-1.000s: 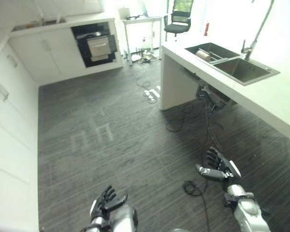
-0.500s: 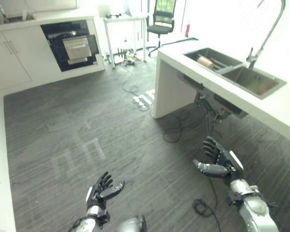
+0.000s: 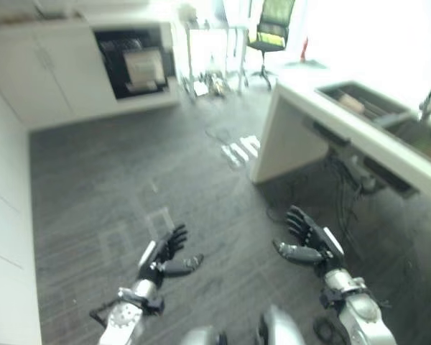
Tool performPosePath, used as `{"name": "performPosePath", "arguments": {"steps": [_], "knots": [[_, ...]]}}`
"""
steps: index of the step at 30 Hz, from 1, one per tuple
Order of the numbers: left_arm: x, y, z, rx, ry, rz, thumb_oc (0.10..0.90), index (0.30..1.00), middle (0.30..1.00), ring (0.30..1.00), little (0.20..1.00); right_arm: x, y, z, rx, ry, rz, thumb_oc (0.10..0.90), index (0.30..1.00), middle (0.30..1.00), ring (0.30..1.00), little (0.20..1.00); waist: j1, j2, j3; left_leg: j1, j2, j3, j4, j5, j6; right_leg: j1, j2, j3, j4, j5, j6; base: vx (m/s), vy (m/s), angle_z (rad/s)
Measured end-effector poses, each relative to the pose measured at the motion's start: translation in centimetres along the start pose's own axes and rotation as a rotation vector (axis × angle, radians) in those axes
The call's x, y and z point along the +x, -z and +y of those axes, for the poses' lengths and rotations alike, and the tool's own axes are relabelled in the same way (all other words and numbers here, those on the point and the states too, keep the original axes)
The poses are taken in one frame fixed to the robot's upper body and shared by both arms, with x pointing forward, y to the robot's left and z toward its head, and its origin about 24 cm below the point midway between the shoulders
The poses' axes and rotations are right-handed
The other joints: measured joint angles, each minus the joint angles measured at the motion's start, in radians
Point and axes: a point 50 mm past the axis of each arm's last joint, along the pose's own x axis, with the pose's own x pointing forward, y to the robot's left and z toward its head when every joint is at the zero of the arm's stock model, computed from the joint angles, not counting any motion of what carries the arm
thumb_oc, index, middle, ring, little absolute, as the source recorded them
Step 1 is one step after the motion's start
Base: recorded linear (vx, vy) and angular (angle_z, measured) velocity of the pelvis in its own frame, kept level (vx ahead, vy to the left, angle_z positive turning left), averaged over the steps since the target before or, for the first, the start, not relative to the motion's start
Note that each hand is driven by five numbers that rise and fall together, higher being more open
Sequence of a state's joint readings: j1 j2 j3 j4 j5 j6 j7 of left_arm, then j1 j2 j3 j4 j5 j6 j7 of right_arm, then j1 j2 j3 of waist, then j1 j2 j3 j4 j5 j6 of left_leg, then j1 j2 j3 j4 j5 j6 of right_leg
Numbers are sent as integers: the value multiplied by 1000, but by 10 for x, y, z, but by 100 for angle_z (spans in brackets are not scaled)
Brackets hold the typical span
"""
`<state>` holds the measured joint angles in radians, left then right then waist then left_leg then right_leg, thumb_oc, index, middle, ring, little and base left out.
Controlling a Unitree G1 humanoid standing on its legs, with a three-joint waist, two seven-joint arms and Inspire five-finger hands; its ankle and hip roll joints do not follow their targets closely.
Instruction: Place the dishes in the dishwasher.
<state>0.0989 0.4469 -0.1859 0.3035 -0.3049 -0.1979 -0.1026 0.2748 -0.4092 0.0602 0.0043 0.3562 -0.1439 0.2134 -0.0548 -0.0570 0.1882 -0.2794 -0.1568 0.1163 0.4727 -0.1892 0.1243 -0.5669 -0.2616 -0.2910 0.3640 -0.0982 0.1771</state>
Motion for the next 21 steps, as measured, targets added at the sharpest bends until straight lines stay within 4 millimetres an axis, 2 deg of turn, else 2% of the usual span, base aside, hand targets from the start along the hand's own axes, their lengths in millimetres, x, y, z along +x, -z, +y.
{"name": "performPosePath", "arguments": {"steps": [1,2,3,4,5,6,7,8,10,11,12,13,14,15,16,17,18,19,20,21], "knots": [[-6,12,0,-6,-14,53,800,900,900,900,900,-3,6,-3,3,16,40,800,900,900,900,900,-39,2,4,45,-7,20,-36,2,-6,-32,3,41,-25,61,-29,349,-204,5],[-15,23,-2,-27,-26,92,800,900,900,900,900,-5,10,-6,3,35,60,800,900,900,900,900,-49,7,5,99,-8,34,-75,-11,-66,-32,15,44,-14,107,-74,274,-183,-36],[-25,31,0,-44,-53,114,800,900,900,900,900,-4,10,-4,11,41,52,800,900,900,900,900,-36,-32,3,148,-1,95,-79,-73,-269,-19,9,48,-32,148,-102,330,-225,-42],[-26,29,2,-36,-53,103,800,900,900,900,900,-4,6,-5,13,58,28,800,900,900,900,900,-45,-34,2,129,3,77,41,-99,-141,-7,-9,69,-4,151,-88,251,-167,-2],[-25,26,-2,-55,-67,84,800,900,900,900,900,-3,-3,-13,-18,78,3,800,900,900,900,900,-53,6,-21,116,73,37,59,-116,47,23,17,60,40,152,-84,387,-246,10],[-25,25,0,-70,-96,75,800,900,900,900,900,3,-5,-14,-29,80,-4,800,900,900,900,900,-31,-10,-27,133,64,50,50,-131,11,27,19,75,100,137,-83,294,-185,-10],[-23,24,0,-80,-121,67,800,900,900,900,900,8,-10,-14,-33,85,-23,800,900,900,900,900,-13,-10,-34,150,56,54,23,-127,5,54,21,84,128,131,-76,340,-209,-29],[-22,21,3,-80,-144,53,800,900,900,900,900,14,-18,-12,-32,90,-60,800,900,900,900,900,-17,-28,-47,176,46,47,-21,-99,13,114,35,86,122,122,-77,261,-148,-13],[-18,13,11,-82,-192,21,800,900,900,900,900,27,-36,-10,-40,79,-146,800,900,900,900,900,-18,-26,-51,238,43,42,-115,-68,10,230,85,78,71,89,-111,323,-178,-11],[-15,7,15,-87,-213,-4,800,900,900,900,900,31,-45,-11,-50,80,-178,800,900,900,900,900,-22,-14,-50,265,50,40,-164,-56,-1,236,113,77,90,53,-144,350,-195,-11],[-12,0,17,-112,-241,-41,800,900,900,900,900,31,-52,-12,-63,83,-204,800,900,900,900,900,-26,16,-52,304,73,37,-224,-37,-26,243,154,59,92,30,-166,326,-212,-9],[-11,-8,19,-133,-260,-79,800,900,900,900,900,30,-55,-13,-67,87,-218,800,900,900,900,900,-25,32,-52,329,96,41,-247,-24,-74,262,188,32,60,27,-175,320,-250,-5],[-11,-19,22,-124,-275,-136,800,900,900,900,900,29,-54,-14,-67,93,-216,800,900,900,900,900,-27,14,-53,353,97,51,-220,3,-130,319,216,11,-19,30,-180,378,-364,-2],[-9,-34,16,-142,-276,-233,800,900,900,900,900,23,-54,-23,-92,118,-209,800,900,900,900,900,-19,-48,-85,321,64,79,-1,37,-188,390,190,58,-66,32,-271,364,-341,2],[-8,-39,9,-166,-266,-268,800,900,900,900,900,20,-57,-28,-109,135,-221,800,900,900,900,900,-15,-43,-91,239,83,86,187,77,-221,408,196,70,-49,-5,-299,362,-287,-7],[-7,-47,5,-191,-254,-310,800,900,900,900,900,18,-58,-31,-110,155,-230,800,900,900,900,900,-9,-41,-89,99,117,77,412,221,-227,426,202,82,-49,-20,-320,222,-103,-41],[-8,-52,2,-200,-239,-347,800,900,900,900,900,16,-59,-33,-110,172,-234,800,900,900,900,900,15,-45,-85,-5,134,63,519,203,-199,442,209,111,-54,-22,-321,245,-54,-71],[-10,-54,1,-196,-223,-367,800,900,900,900,900,14,-60,-34,-115,178,-240,800,900,900,900,900,25,-56,-80,-72,149,47,492,164,-185,464,223,124,-65,-18,-314,242,-23,-84],[-11,-54,1,-192,-220,-375,800,900,900,900,900,14,-61,-35,-119,182,-243,800,900,900,900,900,26,-54,-79,-110,169,33,395,154,-185,489,241,134,-80,-20,-310,324,55,-76],[-12,-54,3,-190,-216,-373,800,900,900,900,900,14,-61,-35,-117,187,-242,800,900,900,900,900,26,-54,-77,-102,180,31,267,163,-188,507,252,147,-88,-31,-293,375,148,-83]]}}
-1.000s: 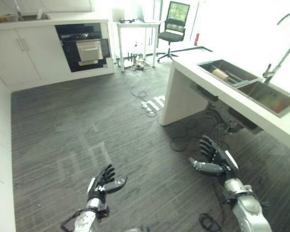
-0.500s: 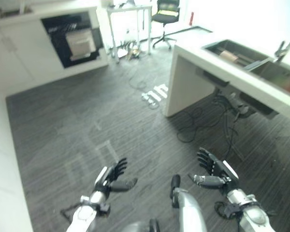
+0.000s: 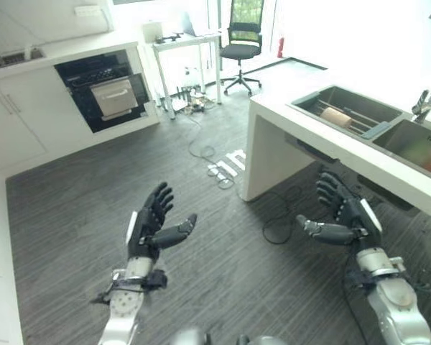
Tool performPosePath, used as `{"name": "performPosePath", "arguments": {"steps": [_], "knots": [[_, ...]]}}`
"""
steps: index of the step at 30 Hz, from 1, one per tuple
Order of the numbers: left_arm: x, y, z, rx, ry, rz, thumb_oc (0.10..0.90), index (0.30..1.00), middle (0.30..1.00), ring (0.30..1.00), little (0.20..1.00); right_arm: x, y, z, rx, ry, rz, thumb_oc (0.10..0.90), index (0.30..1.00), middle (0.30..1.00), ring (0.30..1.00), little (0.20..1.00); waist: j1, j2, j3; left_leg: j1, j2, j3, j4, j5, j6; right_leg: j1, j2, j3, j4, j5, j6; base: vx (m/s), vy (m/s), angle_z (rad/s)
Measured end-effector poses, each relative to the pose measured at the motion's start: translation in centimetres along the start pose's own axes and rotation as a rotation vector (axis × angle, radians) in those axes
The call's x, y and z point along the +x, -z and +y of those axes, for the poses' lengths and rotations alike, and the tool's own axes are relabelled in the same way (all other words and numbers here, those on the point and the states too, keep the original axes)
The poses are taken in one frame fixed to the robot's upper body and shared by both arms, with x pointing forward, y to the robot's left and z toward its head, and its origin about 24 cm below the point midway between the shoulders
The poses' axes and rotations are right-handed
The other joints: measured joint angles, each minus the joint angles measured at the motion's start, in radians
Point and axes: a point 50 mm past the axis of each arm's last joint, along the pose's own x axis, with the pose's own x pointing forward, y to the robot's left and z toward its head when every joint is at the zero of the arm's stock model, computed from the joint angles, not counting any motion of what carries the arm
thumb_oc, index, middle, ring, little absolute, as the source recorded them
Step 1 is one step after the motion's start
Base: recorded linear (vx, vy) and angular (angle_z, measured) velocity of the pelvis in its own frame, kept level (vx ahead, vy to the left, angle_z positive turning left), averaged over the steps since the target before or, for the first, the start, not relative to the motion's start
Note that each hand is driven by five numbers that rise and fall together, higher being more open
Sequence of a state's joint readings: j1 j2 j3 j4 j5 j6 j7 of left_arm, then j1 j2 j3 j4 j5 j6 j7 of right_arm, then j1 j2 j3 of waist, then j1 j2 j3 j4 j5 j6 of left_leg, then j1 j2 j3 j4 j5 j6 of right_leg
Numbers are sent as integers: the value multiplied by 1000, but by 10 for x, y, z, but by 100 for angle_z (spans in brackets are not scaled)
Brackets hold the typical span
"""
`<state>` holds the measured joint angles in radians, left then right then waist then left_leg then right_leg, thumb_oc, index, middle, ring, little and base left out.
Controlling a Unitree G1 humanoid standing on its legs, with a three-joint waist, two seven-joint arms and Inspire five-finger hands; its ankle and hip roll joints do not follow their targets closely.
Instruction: Place the dishes in the dishwasher.
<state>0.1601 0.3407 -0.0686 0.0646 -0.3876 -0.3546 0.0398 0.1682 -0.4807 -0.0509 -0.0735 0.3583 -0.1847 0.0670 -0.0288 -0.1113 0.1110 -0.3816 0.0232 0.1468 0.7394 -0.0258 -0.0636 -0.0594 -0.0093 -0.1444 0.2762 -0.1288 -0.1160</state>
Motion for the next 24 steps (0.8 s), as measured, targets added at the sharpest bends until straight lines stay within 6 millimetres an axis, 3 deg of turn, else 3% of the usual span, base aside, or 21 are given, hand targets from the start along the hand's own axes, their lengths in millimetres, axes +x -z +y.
{"name": "performPosePath", "arguments": {"steps": [1,2,3,4,5,7,8,10,11,13,14,16,18,19,21,23,24], "knots": [[-3,0,2,4,-3,4,800,900,900,900,900,0,-1,0,-1,-1,-3,800,900,900,900,900,2,-2,2,22,9,1,-139,17,0,23,15,4,-6,-12,20,313,163,-86],[-5,0,4,10,-3,8,800,900,900,900,900,0,-2,0,2,4,-13,800,900,900,900,900,2,5,-1,44,9,-6,-271,15,2,53,42,51,-30,-34,57,320,196,-100],[-5,0,6,15,-4,7,800,900,900,900,900,4,-6,0,3,10,-35,800,900,900,900,900,1,32,0,75,11,-26,-460,10,7,65,74,76,-48,-30,68,306,173,-108],[-3,-2,7,22,0,-2,800,900,900,900,900,9,-10,0,2,15,-58,800,900,900,900,900,1,56,14,73,9,-65,-537,11,8,76,107,94,-50,-20,41,388,187,-108],[-1,-3,6,21,-1,-6,800,900,900,900,900,11,-12,1,3,16,-66,800,900,900,900,900,-9,81,19,15,4,-130,-491,6,13,81,147,135,-57,-26,45,363,131,-106],[-3,-2,8,22,-9,-1,800,900,900,900,900,12,-12,2,0,1,-64,800,900,900,900,900,16,100,23,-38,-33,-279,-498,-2,21,95,188,214,-60,-33,33,499,193,-163],[-12,5,9,0,-46,24,800,900,900,900,900,10,-11,1,-8,-3,-52,800,900,900,900,900,46,102,39,-70,-59,-286,-441,16,10,159,190,267,-62,-51,2,395,182,-205],[-13,5,10,4,-46,29,800,900,900,900,900,4,-10,-1,-28,-6,-36,800,900,900,900,900,34,102,37,-57,-65,-237,-409,31,42,199,176,257,-77,-73,24,246,162,-120],[-12,4,10,7,-48,21,800,900,900,900,900,0,-11,-3,-43,-12,-33,800,900,900,900,900,22,103,35,-27,-71,-207,-400,37,87,221,166,258,-79,-90,45,307,208,-60],[-5,-1,10,12,-63,-4,800,900,900,900,900,-3,-15,-3,-48,-8,-45,800,900,900,900,900,-2,115,28,58,-79,-170,-405,29,129,259,163,260,-75,-118,87,306,189,-60],[7,-8,8,17,-53,-39,800,900,900,900,900,-8,-12,-2,-13,23,-46,800,900,900,900,900,-31,101,20,133,-104,-185,-482,106,177,258,141,255,-7,-161,133,374,211,-45],[18,-17,3,11,-32,-81,800,900,900,900,900,-12,-11,-2,-1,45,-42,800,900,900,900,900,-45,86,18,176,-131,-176,-527,99,198,232,105,227,73,-177,161,276,149,-11],[28,-31,-3,11,-1,-146,800,900,900,900,900,-15,-17,0,14,64,-82,800,900,900,900,900,-55,92,14,215,-167,-169,-558,73,214,206,52,191,147,-187,188,285,172,-6],[29,-35,-4,12,8,-166,800,900,900,900,900,-15,-18,2,21,67,-90,800,900,900,900,900,-54,94,15,219,-170,-165,-550,62,219,194,42,189,179,-168,223,308,232,-17],[30,-41,-3,22,14,-188,800,900,900,900,900,-15,-20,9,57,74,-112,800,900,900,900,900,-49,96,16,226,-168,-148,-519,25,243,118,33,188,353,-125,274,141,131,-20],[28,-40,0,34,6,-179,800,900,900,900,900,-12,-22,14,56,62,-129,800,900,900,900,900,-40,97,16,237,-160,-104,-495,4,243,18,10,168,557,-90,266,173,83,-51],[23,-38,4,48,-5,-173,800,900,900,900,900,-11,-24,17,42,40,-143,800,900,900,900,900,-38,116,18,247,-139,-66,-491,-19,248,-59,-12,127,603,-73,247,273,1,-84]]}}
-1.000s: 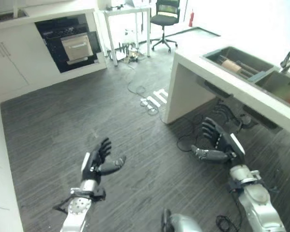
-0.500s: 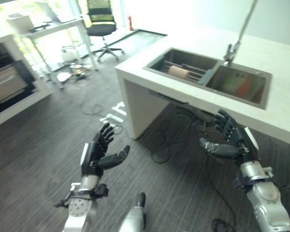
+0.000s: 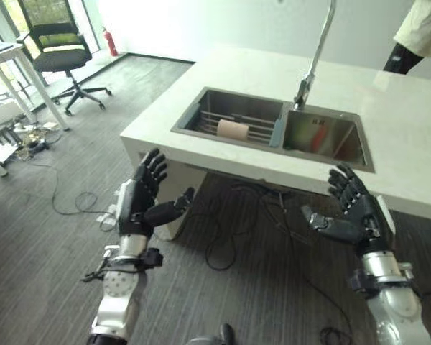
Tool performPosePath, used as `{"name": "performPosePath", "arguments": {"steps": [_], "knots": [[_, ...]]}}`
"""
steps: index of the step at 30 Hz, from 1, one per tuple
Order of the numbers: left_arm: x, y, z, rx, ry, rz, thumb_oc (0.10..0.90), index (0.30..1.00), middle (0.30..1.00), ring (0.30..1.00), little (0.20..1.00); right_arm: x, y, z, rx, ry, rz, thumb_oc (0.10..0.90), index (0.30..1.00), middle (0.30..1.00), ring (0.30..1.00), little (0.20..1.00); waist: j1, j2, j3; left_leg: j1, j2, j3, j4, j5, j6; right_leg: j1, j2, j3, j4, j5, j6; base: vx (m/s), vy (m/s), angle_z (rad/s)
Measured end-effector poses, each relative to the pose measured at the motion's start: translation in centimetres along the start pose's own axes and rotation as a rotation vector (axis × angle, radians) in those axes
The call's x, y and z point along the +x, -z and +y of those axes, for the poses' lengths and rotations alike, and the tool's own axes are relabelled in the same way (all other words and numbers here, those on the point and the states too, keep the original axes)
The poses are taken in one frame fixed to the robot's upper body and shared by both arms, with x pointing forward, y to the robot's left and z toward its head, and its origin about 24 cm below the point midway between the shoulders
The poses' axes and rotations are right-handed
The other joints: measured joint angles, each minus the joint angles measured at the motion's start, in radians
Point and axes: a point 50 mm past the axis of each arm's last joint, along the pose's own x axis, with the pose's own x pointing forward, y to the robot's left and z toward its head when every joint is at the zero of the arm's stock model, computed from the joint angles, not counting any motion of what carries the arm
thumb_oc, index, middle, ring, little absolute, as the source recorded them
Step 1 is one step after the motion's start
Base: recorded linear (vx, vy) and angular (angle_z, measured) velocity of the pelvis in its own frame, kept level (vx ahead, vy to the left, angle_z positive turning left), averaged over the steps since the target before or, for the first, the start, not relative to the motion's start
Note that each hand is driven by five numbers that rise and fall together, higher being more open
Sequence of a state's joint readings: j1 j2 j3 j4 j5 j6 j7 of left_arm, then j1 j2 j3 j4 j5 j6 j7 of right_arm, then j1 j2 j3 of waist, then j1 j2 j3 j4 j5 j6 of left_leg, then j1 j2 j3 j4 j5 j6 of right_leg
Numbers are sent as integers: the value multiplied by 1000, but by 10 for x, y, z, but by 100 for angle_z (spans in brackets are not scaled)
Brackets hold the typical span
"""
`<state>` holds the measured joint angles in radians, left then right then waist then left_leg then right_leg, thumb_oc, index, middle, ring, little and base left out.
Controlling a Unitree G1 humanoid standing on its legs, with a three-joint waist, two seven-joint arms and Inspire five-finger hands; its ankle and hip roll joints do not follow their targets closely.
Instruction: Place the dishes in the dishwasher.
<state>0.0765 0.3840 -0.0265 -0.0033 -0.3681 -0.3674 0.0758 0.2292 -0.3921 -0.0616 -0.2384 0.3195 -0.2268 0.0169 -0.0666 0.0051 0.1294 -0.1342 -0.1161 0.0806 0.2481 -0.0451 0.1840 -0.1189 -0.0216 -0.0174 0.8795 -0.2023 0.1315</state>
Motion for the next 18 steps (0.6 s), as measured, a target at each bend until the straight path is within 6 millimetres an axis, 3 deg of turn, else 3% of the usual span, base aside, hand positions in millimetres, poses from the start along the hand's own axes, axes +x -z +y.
{"name": "performPosePath", "arguments": {"steps": [1,2,3,4,5,6,8,9,10,11,13,15,16,18], "knots": [[-4,-1,4,7,-16,2,800,900,900,900,900,1,0,2,-2,-19,-2,800,900,900,900,900,3,8,1,12,11,31,-35,-2,-22,-39,-13,-37,-22,0,-15,298,-44,-112],[-8,1,8,14,-35,15,800,900,900,900,900,-1,2,4,-2,-38,12,800,900,900,900,900,15,0,8,29,34,73,-42,-40,-170,-71,-44,-76,-152,23,-67,273,-122,-104],[-8,-4,14,39,-37,-3,800,900,900,900,900,-2,2,4,-2,-47,12,800,900,900,900,900,18,-30,12,-13,33,52,87,-107,-146,-86,-99,-99,-274,35,-61,265,-160,-102],[-8,-9,19,60,-35,-22,800,900,900,900,900,-2,1,3,-9,-52,6,800,900,900,900,900,23,-41,10,-32,55,-2,159,-126,-65,-96,-116,-93,-330,35,-22,311,-204,-73],[-8,-12,22,73,-40,-36,800,900,900,900,900,-1,0,1,-16,-53,-1,800,900,900,900,900,18,-40,15,-31,76,-9,168,-175,-104,-110,-127,-94,-363,33,-3,358,-248,-68],[-6,-11,26,73,-79,-36,800,900,900,900,900,-11,7,-2,-3,-41,47,800,900,900,900,900,8,-63,22,-26,49,-9,186,-174,-116,-141,-149,-72,-457,33,6,371,-242,-39],[-6,-10,26,70,-91,-32,800,900,900,900,900,-16,10,-3,0,-38,65,800,900,900,900,900,-18,-74,23,-24,33,-14,175,-174,-125,-178,-169,-74,-458,42,12,318,-191,-3],[-7,-9,25,62,-97,-36,800,900,900,900,900,-17,9,-3,3,-40,65,800,900,900,900,900,-27,-73,24,-25,23,-12,166,-174,-130,-221,-176,-76,-447,74,28,279,-154,13],[-8,-9,22,66,-101,-46,800,900,900,900,900,-16,8,-2,17,-43,58,800,900,900,900,900,-43,-70,30,-24,22,-11,164,-177,-111,-256,-175,-74,-453,113,32,399,-276,11],[-9,-10,19,88,-83,-56,800,900,900,900,900,-17,8,-1,21,-57,59,800,900,900,900,900,-42,-61,37,-17,12,-15,163,-182,-123,-287,-171,-60,-477,147,27,445,-329,18],[-9,-14,15,138,-67,-82,800,900,900,900,900,-16,8,-1,30,-71,62,800,900,900,900,900,-39,-62,34,5,6,-24,152,-195,-124,-276,-147,-16,-481,152,10,318,-257,21],[-8,-20,11,143,-53,-111,800,900,900,900,900,-14,7,0,45,-72,55,800,900,900,900,900,-35,-62,33,33,6,-36,140,-195,-135,-236,-129,-25,-496,160,0,285,-189,17],[-7,-24,8,126,-50,-132,800,900,900,900,900,-9,6,3,58,-79,46,800,900,900,900,900,-33,-69,25,54,7,-42,124,-203,-149,-193,-118,-32,-504,165,-15,269,-157,11],[-4,-24,3,101,-38,-139,800,900,900,900,900,2,-1,5,62,-89,4,800,900,900,900,900,-33,-52,11,85,27,-53,103,-203,-154,-156,-103,-69,-525,197,-81,259,-158,12]]}}
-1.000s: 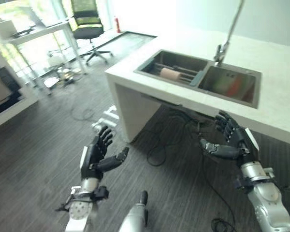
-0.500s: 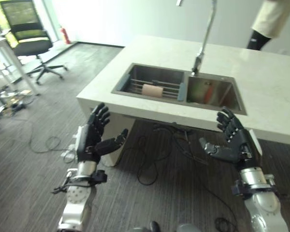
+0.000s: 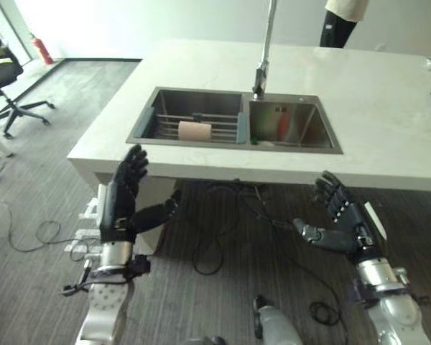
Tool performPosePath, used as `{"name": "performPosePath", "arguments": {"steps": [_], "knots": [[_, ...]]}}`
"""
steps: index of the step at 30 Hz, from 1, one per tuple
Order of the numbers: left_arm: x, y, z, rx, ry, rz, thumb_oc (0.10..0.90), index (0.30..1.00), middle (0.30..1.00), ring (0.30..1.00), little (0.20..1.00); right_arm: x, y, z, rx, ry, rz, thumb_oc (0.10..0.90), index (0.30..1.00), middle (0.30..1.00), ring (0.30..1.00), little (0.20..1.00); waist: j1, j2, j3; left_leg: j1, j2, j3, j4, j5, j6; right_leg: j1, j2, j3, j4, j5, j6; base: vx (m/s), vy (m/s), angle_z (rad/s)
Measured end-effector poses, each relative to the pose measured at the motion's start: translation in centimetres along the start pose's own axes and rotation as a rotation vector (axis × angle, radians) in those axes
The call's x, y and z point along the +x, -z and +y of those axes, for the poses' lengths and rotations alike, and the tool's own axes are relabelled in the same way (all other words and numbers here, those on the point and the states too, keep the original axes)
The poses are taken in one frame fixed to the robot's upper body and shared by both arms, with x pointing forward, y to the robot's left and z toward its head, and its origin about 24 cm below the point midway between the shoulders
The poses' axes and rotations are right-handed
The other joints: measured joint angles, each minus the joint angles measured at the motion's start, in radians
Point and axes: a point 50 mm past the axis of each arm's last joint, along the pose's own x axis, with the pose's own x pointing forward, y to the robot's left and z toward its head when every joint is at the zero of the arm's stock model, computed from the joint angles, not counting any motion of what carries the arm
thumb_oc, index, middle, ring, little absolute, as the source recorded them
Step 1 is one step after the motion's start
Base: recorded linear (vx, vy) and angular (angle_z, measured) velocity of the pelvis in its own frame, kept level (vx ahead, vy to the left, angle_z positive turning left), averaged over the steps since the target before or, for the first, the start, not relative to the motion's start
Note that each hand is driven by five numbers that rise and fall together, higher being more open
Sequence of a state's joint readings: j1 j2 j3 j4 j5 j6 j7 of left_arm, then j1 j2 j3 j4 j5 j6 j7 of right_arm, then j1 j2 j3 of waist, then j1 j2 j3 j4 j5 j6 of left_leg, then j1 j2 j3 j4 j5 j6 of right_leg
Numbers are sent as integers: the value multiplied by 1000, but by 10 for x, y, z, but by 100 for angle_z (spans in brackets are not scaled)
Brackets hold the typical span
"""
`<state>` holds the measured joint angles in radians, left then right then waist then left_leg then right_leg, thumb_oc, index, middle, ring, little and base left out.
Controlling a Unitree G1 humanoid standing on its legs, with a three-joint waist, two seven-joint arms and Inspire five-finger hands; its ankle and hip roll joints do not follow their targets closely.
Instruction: Place the dishes in the dishwasher.
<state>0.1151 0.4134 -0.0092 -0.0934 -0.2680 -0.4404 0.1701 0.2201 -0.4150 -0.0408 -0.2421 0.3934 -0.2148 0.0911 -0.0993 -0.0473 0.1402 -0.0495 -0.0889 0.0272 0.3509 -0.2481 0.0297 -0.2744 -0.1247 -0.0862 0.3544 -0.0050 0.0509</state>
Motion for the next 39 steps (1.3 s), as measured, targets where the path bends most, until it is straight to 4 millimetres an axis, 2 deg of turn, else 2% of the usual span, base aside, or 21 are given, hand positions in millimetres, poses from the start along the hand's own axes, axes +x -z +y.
{"name": "performPosePath", "arguments": {"steps": [2,3,4,6,7,8,12,13,15,19,21,23,26,27,28,30,32,34,35,37,39], "knots": [[-2,-1,-4,-8,15,3,800,900,900,900,900,2,-2,-1,-11,-1,-4,800,900,900,900,900,1,17,-18,49,33,-18,-77,17,-45,36,34,-17,-13,-20,-26,283,-247,17],[-3,-5,-5,-12,25,-15,800,900,900,900,900,1,-1,-3,-24,0,6,800,900,900,900,900,10,-11,-25,78,47,22,-80,102,-113,78,34,-36,-29,-42,-58,248,-263,20],[-3,-6,-7,-17,28,-23,800,900,900,900,900,1,-1,-4,-28,3,7,800,900,900,900,900,20,-33,-28,45,43,46,3,125,-140,82,23,-38,-24,-64,-69,222,-221,22],[-5,-7,-9,-31,28,-34,800,900,900,900,900,1,-2,-5,-38,6,3,800,900,900,900,900,38,-41,-25,-79,69,60,242,161,-138,110,29,-47,-26,-82,-105,219,-64,3],[-10,-6,-6,-28,23,-34,800,900,900,900,900,0,0,-5,-36,7,13,800,900,900,900,900,58,-42,-25,-146,98,75,285,140,-114,148,52,-56,-40,-103,-113,277,23,-5],[-12,-6,-5,-25,22,-32,800,900,900,900,900,1,0,-5,-34,5,13,800,900,900,900,900,61,-40,-25,-156,113,87,245,138,-110,166,63,-58,-51,-120,-97,329,114,-5],[-14,-7,-4,-25,21,-43,800,900,900,900,900,2,-1,-5,-36,5,2,800,900,900,900,900,70,-23,-24,-133,146,126,-49,150,-83,216,111,-70,-85,-123,-103,254,232,-4],[-13,-8,-5,-29,19,-59,800,900,900,900,900,6,-4,-4,-37,-1,-15,800,900,900,900,900,71,7,-16,-178,169,82,-56,153,-80,219,149,-71,-95,-134,-93,324,255,-3],[-12,-8,-5,-33,14,-61,800,900,900,900,900,7,-5,-3,-42,-11,-19,800,900,900,900,900,77,31,-6,-225,179,14,-64,167,-95,217,172,-71,-100,-144,-97,279,212,-9],[-15,-5,-3,-47,-36,-52,800,900,900,900,900,8,-8,-7,-116,-61,-8,800,900,900,900,900,85,60,1,-297,265,0,-63,215,-123,222,184,-55,-67,-177,-103,294,268,-17],[-15,-6,-1,-49,-47,-68,800,900,900,900,900,8,-11,-11,-143,-70,-7,800,900,900,900,900,86,65,0,-292,283,-3,-82,230,-128,229,171,-44,-49,-185,-121,306,335,-12],[-11,-9,0,-52,-53,-91,800,900,900,900,900,8,-13,-15,-153,-56,-16,800,900,900,900,900,83,67,1,-268,279,2,-59,229,-119,256,148,-24,-45,-209,-83,346,394,-10],[1,-16,-2,-60,-46,-145,800,900,900,900,900,9,-20,-18,-164,-42,-46,800,900,900,900,900,77,70,1,-208,271,71,-95,233,-114,285,96,-12,-34,-240,-36,297,333,-3],[9,-19,-6,-69,-34,-168,800,900,900,900,900,8,-20,-20,-164,-28,-43,800,900,900,900,900,75,71,-3,-180,244,104,-102,276,-86,307,58,-18,-22,-254,-9,272,290,14],[12,-20,-7,-72,-31,-180,800,900,900,900,900,7,-20,-20,-161,-23,-40,800,900,900,900,900,75,59,-2,-168,217,111,-99,278,-57,319,29,-24,-15,-260,9,229,246,19],[16,-24,-7,-79,-30,-202,800,900,900,900,900,7,-21,-17,-143,-19,-55,800,900,900,900,900,76,36,-5,-151,148,124,-85,246,-12,332,-49,-59,16,-244,38,341,342,29],[17,-25,-5,-97,-41,-199,800,900,900,900,900,7,-22,-10,-104,-7,-78,800,900,900,900,900,81,33,-6,-142,101,122,-60,193,28,334,-89,-77,62,-196,40,330,354,37],[16,-25,-2,-95,-50,-194,800,900,900,900,900,6,-19,-6,-65,11,-82,800,900,900,900,900,83,36,-6,-129,81,114,-38,161,56,333,-106,-79,112,-150,42,235,305,31],[15,-28,7,-72,-68,-203,800,900,900,900,900,6,-20,-2,-46,10,-97,800,900,900,900,900,99,38,-5,-121,62,116,-1,128,89,277,-129,-41,273,-102,71,212,261,23],[15,-27,12,-58,-87,-193,800,900,900,900,900,7,-21,0,-47,2,-103,800,900,900,900,900,106,49,-4,-111,51,115,-11,118,94,205,-123,-34,396,-99,68,180,120,14],[12,-27,17,-43,-105,-177,800,900,900,900,900,9,-21,5,-39,-22,-107,800,900,900,900,900,109,59,0,-83,46,121,-62,137,106,153,-96,-57,396,-127,61,133,-37,-7]]}}
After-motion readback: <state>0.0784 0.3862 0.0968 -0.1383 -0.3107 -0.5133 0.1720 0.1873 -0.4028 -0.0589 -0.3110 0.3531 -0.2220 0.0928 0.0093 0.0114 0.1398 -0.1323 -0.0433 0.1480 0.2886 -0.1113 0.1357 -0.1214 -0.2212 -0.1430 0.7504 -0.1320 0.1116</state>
